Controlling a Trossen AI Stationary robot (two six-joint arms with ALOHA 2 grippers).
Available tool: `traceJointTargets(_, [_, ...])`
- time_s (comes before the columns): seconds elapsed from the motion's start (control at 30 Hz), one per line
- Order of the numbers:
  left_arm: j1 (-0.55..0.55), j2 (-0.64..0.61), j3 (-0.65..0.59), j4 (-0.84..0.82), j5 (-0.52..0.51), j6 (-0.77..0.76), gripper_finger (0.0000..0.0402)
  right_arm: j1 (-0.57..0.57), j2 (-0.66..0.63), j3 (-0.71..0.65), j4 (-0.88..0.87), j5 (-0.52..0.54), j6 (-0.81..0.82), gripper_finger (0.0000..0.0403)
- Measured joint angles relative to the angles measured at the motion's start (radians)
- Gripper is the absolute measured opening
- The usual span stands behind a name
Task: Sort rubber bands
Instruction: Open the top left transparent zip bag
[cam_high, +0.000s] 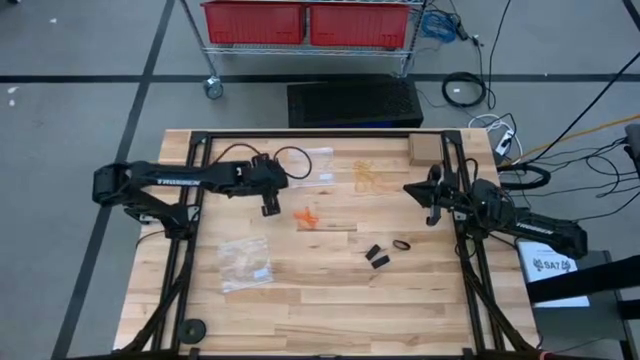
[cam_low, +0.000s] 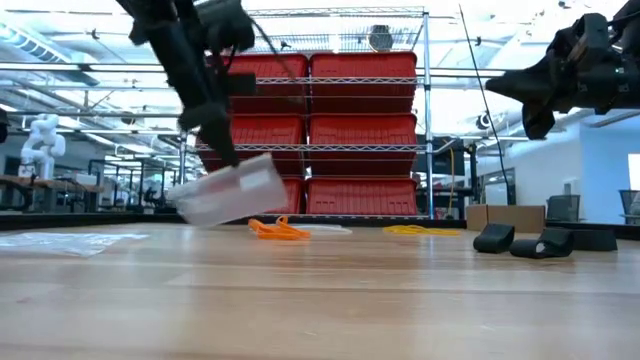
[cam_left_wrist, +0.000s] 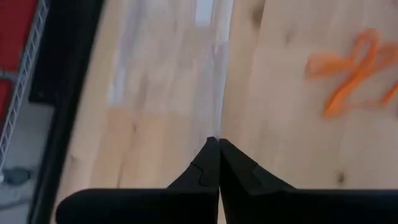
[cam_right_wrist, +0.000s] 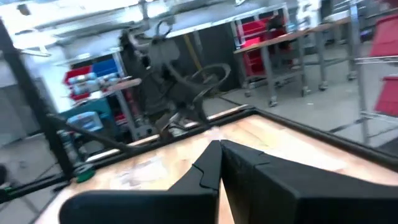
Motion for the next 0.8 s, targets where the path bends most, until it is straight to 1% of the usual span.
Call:
traceJointTargets(0.1, [-0.014,-0.028,0.027,0.008,0.02,0.0,0.0001,0.0,0.0,0.0,-0.002,-0.015,0.036,0.0])
traceJointTargets(0.23, [-0.035,-0.037,0.038,0.02,0.037,0.0,0.0001,0.0,0.007,0.0,0.0,-0.015,0.04,0.0])
traceJointTargets(0.4, [-0.067,-0.04,0.041,0.074,0.047,0.001,0.0,0.0,0.064,0.0,0.029,-0.017,0.033,0.0])
traceJointTargets(0.5, [-0.084,-0.04,0.041,0.103,0.06,0.001,0.0,0.0,0.13,0.007,0.082,-0.022,0.007,0.0003])
traceJointTargets(0.57, [-0.09,-0.04,0.041,0.118,0.063,0.001,0.0,0.0,0.185,0.029,0.106,-0.025,-0.021,0.0012])
traceJointTargets(0.67, [-0.094,-0.04,0.041,0.129,0.063,0.001,0.0,0.0,0.289,0.098,0.118,-0.046,-0.071,0.0033])
traceJointTargets(0.8, [-0.094,-0.04,0.041,0.142,0.063,0.001,0.0,0.016,0.475,0.225,0.113,-0.048,-0.133,0.0066])
